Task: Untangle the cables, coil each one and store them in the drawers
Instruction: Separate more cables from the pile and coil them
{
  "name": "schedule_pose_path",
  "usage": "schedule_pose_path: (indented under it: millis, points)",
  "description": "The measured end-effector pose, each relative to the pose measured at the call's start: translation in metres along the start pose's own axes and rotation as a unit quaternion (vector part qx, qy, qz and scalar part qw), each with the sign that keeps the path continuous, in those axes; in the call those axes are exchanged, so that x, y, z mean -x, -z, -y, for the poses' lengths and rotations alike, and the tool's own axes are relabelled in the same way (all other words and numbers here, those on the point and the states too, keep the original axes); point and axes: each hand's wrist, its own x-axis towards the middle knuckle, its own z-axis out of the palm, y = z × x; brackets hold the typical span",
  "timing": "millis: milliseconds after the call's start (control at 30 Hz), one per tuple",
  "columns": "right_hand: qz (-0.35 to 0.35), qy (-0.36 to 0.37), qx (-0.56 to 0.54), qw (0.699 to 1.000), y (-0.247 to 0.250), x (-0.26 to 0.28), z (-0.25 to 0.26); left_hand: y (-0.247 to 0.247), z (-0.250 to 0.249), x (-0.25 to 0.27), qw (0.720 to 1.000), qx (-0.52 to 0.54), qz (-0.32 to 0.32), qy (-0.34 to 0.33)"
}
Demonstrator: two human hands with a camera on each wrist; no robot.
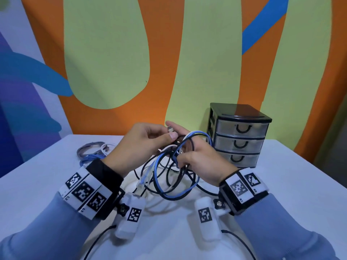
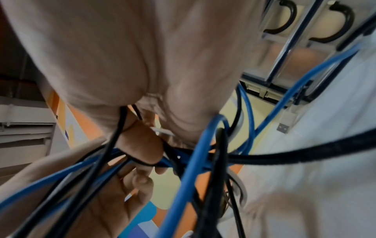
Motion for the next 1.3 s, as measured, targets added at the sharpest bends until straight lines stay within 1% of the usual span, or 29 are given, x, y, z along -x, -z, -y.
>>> schedule_pose_path:
  millis: [67,100,200,233,267,333,400,500,567,633,767,833,933,1033,1067,1133,1167,1233,1267,1300]
  points:
    - [-0.027,-0.004,0.002,1.0,0.003,0.0,0.002,0.003,0.0,0.0,1.0,0.01,-0.005,0.003]
    - [-0.032,-0.001,0.004,0.999,0.005,0.0,0.003,0.005,0.0,0.001,1.0,0.025,0.003,0.008]
    - [-0.019,0.016,0.018,1.0,0.006,0.001,0.006,0.01,-0.001,0.001,0.996,0.075,0.041,0.031]
    - [-0.027,0.016,0.029,0.999,0.006,0.001,0.006,0.011,-0.002,0.0,0.994,0.096,0.037,0.034]
    - [-0.034,0.015,0.032,0.999,0.006,0.002,0.006,0.012,-0.004,0.0,0.992,0.119,0.021,0.034]
    - [-0.039,0.005,0.029,0.999,0.005,0.003,0.008,0.013,-0.007,-0.001,0.989,0.14,-0.039,0.03]
    - [-0.037,0.003,0.03,0.999,0.004,0.004,0.01,0.013,-0.007,-0.002,0.988,0.109,-0.106,0.003]
    - [-0.045,0.019,0.053,0.997,0.006,0.003,0.01,0.01,-0.007,-0.004,0.981,0.029,-0.183,-0.051]
    - [-0.038,0.025,0.052,0.998,0.006,0.005,0.009,0.011,-0.008,-0.005,0.97,0.04,-0.229,-0.066]
    - [-0.015,0.02,0.029,0.999,0.005,0.008,0.011,0.013,-0.011,-0.005,0.965,0.067,-0.245,-0.061]
    - [0.038,-0.034,-0.004,0.999,-0.004,0.009,0.016,0.018,-0.012,-0.007,0.962,0.154,-0.226,0.017]
    - [0.048,-0.027,-0.005,0.998,-0.005,0.01,0.017,0.022,-0.013,-0.009,0.959,0.172,-0.223,0.033]
    - [0.076,0.011,0.066,0.995,-0.003,0.015,0.019,0.028,-0.017,-0.008,0.962,0.133,-0.237,0.026]
    - [0.08,0.011,0.109,0.991,-0.002,0.013,0.02,0.034,-0.023,-0.004,0.955,0.106,-0.278,0.007]
    - [0.08,0.016,0.134,0.988,-0.002,0.012,0.02,0.037,-0.025,-0.004,0.953,0.083,-0.292,-0.009]
    - [0.074,0.02,0.152,0.985,0.0,0.011,0.019,0.042,-0.027,0.0,0.947,-0.019,-0.317,-0.057]
    - [0.066,0.014,0.153,0.986,0.003,0.011,0.02,0.046,-0.027,0.003,0.936,-0.089,-0.33,-0.081]
    - [0.029,-0.006,0.182,0.983,0.014,0.01,0.017,0.054,-0.025,0.009,0.901,-0.21,-0.363,-0.108]
    - [0.007,-0.012,0.201,0.98,0.02,0.009,0.014,0.058,-0.024,0.01,0.891,-0.234,-0.373,-0.113]
    - [-0.015,-0.017,0.212,0.977,0.024,0.008,0.011,0.062,-0.021,0.009,0.89,-0.232,-0.377,-0.109]
